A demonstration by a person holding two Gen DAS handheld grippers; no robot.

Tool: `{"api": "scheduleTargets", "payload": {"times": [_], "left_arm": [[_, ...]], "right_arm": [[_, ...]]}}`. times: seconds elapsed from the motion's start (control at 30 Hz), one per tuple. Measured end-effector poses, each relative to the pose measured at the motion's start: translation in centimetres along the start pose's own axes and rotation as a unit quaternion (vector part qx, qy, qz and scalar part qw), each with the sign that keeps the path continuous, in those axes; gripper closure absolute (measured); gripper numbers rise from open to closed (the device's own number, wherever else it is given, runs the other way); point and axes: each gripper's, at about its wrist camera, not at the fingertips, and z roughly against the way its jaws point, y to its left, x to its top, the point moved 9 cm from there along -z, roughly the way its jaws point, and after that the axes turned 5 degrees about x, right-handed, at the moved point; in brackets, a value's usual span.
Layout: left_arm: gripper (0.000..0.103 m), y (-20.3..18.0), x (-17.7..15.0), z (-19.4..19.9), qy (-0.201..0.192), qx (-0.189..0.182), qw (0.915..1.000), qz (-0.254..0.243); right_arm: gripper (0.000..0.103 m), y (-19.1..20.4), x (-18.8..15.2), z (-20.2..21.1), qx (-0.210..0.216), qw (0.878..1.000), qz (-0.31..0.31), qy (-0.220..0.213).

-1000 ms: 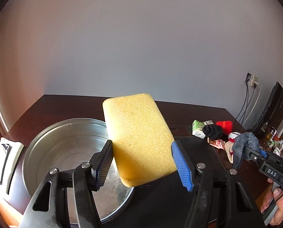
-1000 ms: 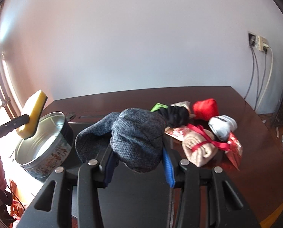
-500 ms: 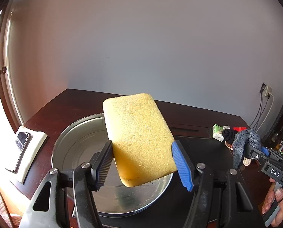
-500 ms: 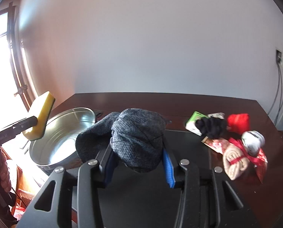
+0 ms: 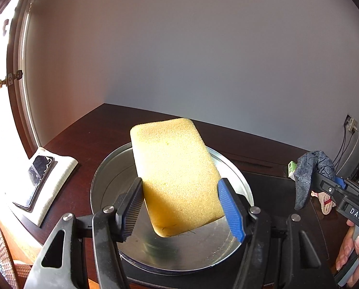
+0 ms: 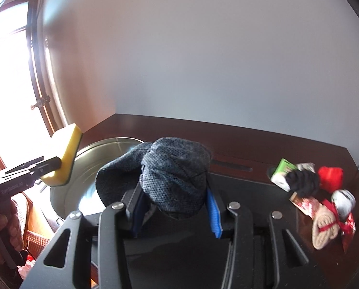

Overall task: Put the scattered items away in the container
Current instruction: 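Carry the sponge in the left gripper and cap in the right over the silver bin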

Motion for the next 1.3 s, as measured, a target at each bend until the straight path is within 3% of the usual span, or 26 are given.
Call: {"api": "scheduleTargets", "payload": {"times": [0.5,1.3], "left_arm": [[0.039,3.5,-0.4,-2.9,0.022,0.017,0.9994,0.019],[0.039,4.8,-1.9,-7.0,0.061,0.024,0.9975,0.028]], "right_arm": [[0.059,6.4,1.5,-6.2,0.033,0.997,0.063,0.032],[0.059,8.0,0.2,-10.9,0.030,0.992,0.091,0.081]]}}
